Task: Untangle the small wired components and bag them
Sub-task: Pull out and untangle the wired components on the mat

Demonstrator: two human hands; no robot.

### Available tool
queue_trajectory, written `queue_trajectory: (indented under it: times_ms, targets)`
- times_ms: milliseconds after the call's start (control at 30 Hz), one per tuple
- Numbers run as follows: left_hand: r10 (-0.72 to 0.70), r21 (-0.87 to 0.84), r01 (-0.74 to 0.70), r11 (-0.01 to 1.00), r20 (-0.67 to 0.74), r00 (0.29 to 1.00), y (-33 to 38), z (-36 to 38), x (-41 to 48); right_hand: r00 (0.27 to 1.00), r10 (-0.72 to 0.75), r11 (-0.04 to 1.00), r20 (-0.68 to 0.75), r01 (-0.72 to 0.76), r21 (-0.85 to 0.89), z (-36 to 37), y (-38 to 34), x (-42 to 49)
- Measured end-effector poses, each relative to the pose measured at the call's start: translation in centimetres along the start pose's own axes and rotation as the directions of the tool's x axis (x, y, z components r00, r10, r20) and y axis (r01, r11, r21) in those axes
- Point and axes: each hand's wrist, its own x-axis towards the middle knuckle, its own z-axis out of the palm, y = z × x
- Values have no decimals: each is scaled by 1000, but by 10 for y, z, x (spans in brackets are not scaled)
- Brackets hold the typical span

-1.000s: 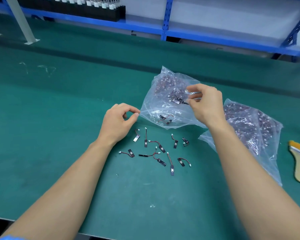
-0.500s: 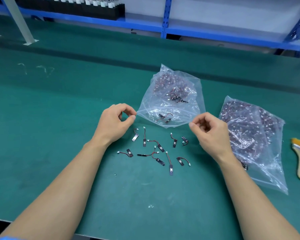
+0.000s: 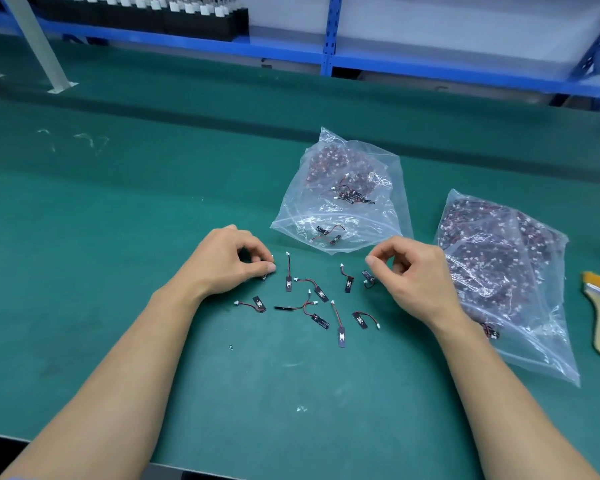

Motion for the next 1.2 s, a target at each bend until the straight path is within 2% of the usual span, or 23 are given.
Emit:
queue_trajectory:
  times_ms: [133,267,433,800,1200]
  targets:
    - [-17,-1,17,1000,-41,999,-1,0,0,998,36,996,-55,-31,79,-1,-3,-1]
    - [-55,-35,50,998,-164,985,-3,0,2,975,203,956,-94,-176,236,-4,2,-1]
    - [-123,-106,102,989,-211,970,-4,3,5,946,316,918,-72,-285,277,-6,11,1]
    - [-174,-163,136,977,-246,954,-5,8,6,920,389,868,-42,-351,351,-4,19,4]
    - [-215,-223,166,961,-220,951,-2,7,6,922,386,869,-36,-350,351,-3,21,4]
